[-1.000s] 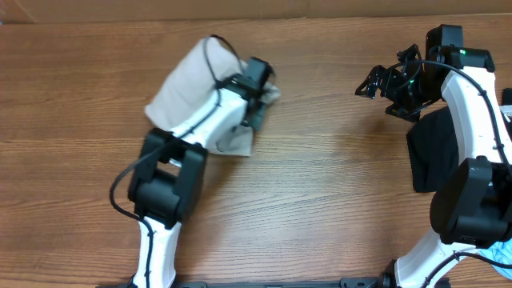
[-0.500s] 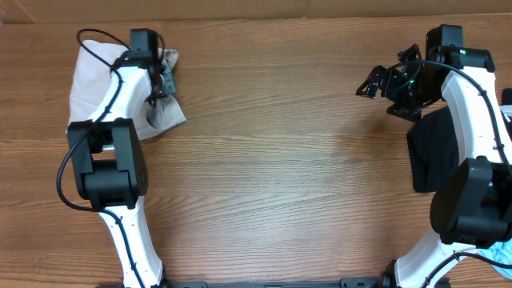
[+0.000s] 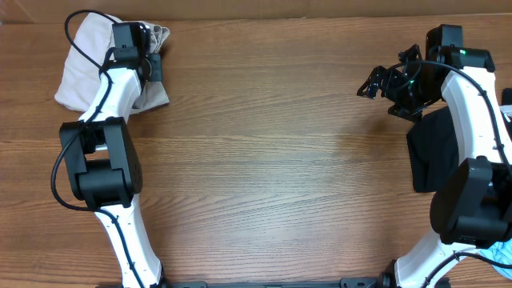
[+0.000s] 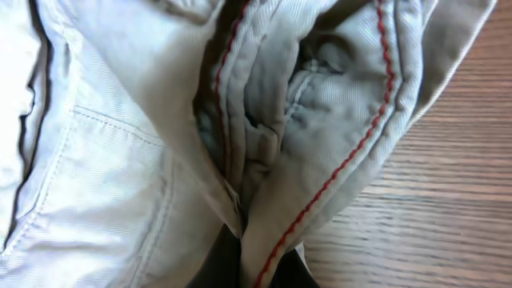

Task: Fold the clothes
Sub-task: 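Drag the folded beige shorts to the upper-left table corner with left gripper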

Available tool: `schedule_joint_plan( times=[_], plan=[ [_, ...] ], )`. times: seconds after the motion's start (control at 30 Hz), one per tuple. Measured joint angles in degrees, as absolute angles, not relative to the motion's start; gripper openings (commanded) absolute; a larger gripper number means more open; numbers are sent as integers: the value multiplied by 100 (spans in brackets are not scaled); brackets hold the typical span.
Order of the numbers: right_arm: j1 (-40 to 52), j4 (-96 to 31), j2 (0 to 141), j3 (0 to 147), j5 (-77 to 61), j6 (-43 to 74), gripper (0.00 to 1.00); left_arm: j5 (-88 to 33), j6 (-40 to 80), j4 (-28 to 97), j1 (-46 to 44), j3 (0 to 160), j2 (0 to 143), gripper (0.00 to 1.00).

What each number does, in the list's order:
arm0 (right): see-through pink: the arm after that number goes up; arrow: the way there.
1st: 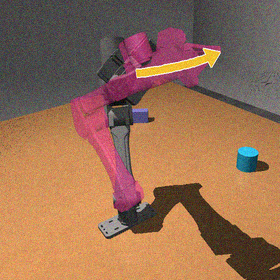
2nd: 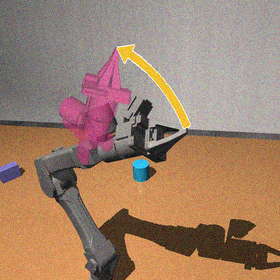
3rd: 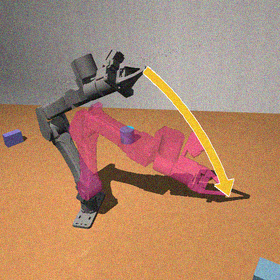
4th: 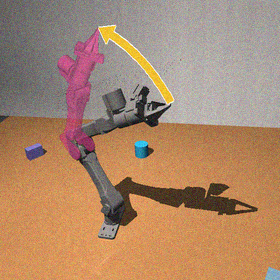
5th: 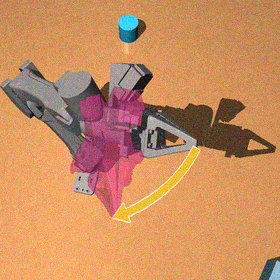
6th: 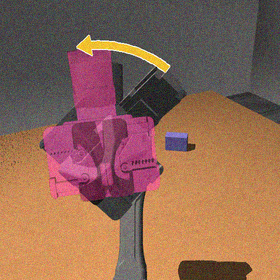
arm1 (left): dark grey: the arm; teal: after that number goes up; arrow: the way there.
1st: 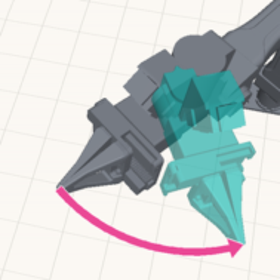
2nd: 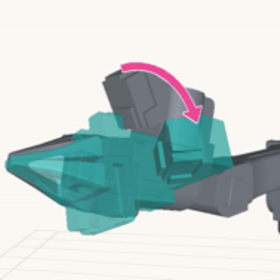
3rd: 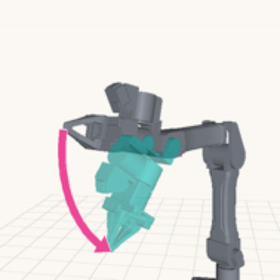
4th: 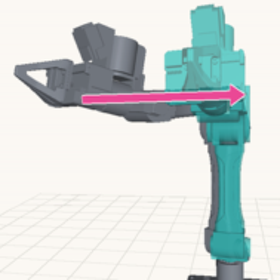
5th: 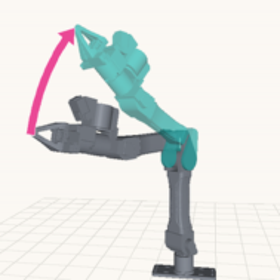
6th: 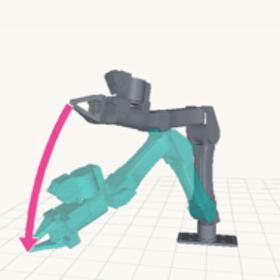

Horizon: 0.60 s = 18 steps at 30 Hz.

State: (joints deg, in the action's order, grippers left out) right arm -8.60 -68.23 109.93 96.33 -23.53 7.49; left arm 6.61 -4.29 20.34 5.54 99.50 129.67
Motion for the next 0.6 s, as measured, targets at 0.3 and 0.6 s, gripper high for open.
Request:
schedule_joint_plan(
  times=[0.3, 0.6],
  plan=[
    [-860, -6825, 10993, 9633, -2353, 746, 99, 746, 154, 1865, 685, 9948, 13253, 4],
    [-860, -6851, 10993, 9633, -2355, 749, 99, 823, 1271, 1328, 690, 9948, 13489, 4]
  ],
)
